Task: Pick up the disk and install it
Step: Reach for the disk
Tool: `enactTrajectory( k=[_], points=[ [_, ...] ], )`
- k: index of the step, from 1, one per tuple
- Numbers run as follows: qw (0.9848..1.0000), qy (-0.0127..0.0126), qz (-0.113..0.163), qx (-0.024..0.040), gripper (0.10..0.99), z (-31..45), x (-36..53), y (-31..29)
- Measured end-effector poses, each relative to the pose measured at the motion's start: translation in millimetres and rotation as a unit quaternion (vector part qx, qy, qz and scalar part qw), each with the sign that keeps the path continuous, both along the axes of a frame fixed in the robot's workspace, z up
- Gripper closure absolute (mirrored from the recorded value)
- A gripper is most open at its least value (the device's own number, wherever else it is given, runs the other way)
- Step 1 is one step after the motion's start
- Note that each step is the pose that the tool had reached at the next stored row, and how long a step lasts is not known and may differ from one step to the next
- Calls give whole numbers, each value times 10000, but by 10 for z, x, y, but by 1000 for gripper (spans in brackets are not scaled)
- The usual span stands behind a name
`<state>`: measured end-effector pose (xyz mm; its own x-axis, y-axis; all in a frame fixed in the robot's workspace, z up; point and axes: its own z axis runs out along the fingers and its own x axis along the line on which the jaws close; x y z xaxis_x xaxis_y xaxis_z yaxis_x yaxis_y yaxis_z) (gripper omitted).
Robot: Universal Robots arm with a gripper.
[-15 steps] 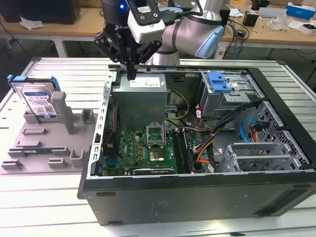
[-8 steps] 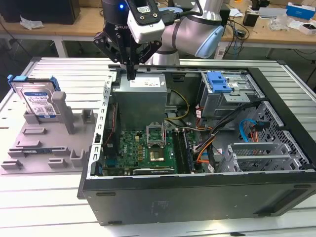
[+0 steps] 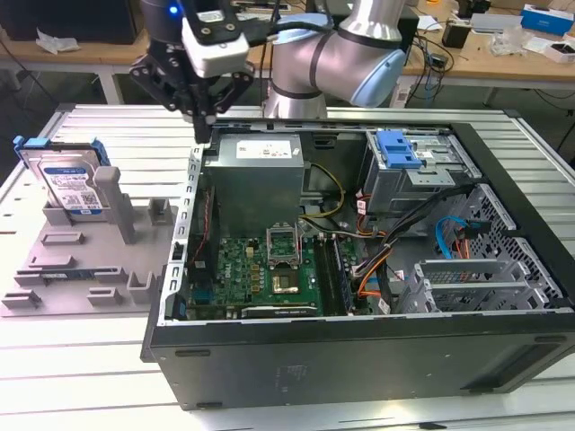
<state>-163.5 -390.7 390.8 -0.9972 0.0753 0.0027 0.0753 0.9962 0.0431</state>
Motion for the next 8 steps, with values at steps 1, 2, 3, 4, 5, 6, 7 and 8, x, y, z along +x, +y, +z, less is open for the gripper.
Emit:
enactTrajectory(
  k=[1,2,3,4,5,6,7,8],
  points=[
    [10000,8,1,0,980,-3,-32,10],
    [10000,14,0,0,980,-5,-64,19],
    [10000,20,-1,0,980,-7,-95,30],
    [10000,27,-1,0,980,-10,-130,40],
    [10000,33,0,0,980,-12,-160,49],
    [10000,38,1,1,980,-15,-192,59],
    [10000,51,-1,0,980,-19,-254,77],
    [10000,63,0,0,980,-22,-309,92]
  ],
)
